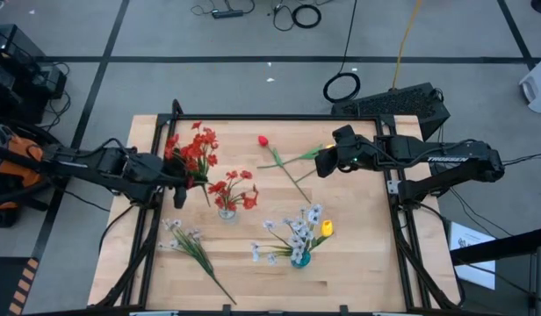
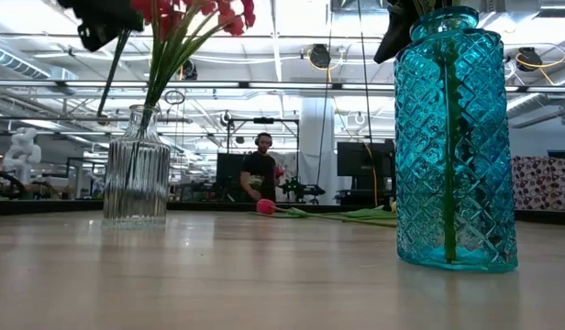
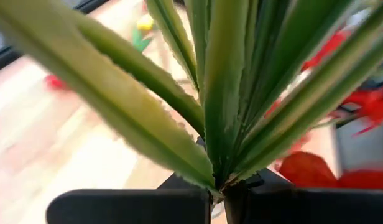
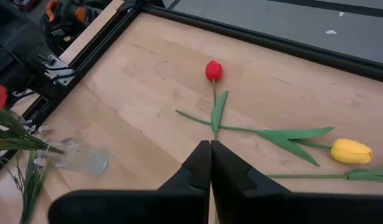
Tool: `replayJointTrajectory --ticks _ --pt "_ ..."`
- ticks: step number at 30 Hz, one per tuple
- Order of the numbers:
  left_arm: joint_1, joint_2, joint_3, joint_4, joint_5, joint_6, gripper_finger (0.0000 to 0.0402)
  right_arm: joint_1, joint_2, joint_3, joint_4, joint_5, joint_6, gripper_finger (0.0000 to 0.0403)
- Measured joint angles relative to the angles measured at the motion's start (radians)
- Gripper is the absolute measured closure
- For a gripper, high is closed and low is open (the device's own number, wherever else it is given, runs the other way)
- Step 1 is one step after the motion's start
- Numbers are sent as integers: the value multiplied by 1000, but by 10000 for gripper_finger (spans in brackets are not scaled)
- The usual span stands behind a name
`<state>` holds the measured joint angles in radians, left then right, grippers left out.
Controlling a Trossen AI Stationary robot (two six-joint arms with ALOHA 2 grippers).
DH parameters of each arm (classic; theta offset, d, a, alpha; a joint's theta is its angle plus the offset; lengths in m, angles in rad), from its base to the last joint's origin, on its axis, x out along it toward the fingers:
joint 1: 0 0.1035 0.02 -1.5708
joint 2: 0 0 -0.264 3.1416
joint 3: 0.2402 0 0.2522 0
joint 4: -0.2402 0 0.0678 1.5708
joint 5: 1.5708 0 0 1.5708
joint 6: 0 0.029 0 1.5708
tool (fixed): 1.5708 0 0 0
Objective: Sort flowers into vase by color
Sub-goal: Put the orange flowers into the transparent vase
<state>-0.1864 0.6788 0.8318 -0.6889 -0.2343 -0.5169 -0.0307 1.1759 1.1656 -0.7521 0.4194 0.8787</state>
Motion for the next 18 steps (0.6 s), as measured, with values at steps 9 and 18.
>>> replayJointTrajectory --ticks 9,18 --pt "-1 12 0 152 81 38 388 0 0 0 0 2 -8 403" --pt "-21 77 0 159 -4 86 388 0 1 0 -1 3 -12 403"
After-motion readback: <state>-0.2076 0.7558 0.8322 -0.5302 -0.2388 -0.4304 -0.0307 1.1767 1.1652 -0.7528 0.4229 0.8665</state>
